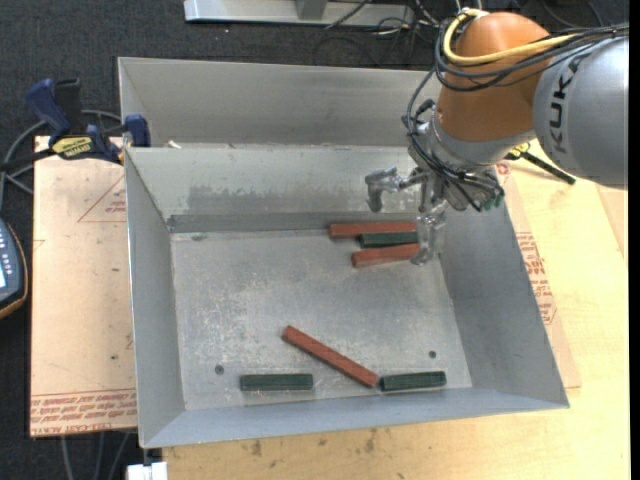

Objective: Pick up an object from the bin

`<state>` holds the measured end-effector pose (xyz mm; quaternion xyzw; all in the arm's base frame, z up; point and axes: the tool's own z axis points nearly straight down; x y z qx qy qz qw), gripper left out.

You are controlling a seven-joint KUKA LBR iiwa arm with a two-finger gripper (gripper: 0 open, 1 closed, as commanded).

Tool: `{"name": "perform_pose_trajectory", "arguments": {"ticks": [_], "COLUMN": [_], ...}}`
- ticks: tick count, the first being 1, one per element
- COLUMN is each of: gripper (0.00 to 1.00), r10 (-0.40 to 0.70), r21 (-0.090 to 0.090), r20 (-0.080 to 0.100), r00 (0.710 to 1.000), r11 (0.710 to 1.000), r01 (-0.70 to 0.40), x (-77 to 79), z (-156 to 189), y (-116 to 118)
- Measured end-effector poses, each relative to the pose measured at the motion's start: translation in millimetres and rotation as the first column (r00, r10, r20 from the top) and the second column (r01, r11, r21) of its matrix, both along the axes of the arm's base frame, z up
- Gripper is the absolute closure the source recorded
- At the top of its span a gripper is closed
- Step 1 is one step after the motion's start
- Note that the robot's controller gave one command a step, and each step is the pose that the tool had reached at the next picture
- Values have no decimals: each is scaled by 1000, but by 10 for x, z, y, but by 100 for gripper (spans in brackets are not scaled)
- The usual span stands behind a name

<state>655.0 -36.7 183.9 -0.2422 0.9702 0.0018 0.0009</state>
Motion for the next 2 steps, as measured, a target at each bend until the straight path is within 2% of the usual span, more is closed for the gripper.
{"name": "perform_pose_trajectory", "arguments": {"ticks": [1, 2], "gripper": [0, 100], "r10": [-2, -1], "r21": [-1, -2], "r20": [-5, 4], "r00": [1000, 1000], "r11": [1000, 1000], "r01": [2, 1], "x": [-91, -63], "z": [-1101, -1039], "y": [-260, -258]}}
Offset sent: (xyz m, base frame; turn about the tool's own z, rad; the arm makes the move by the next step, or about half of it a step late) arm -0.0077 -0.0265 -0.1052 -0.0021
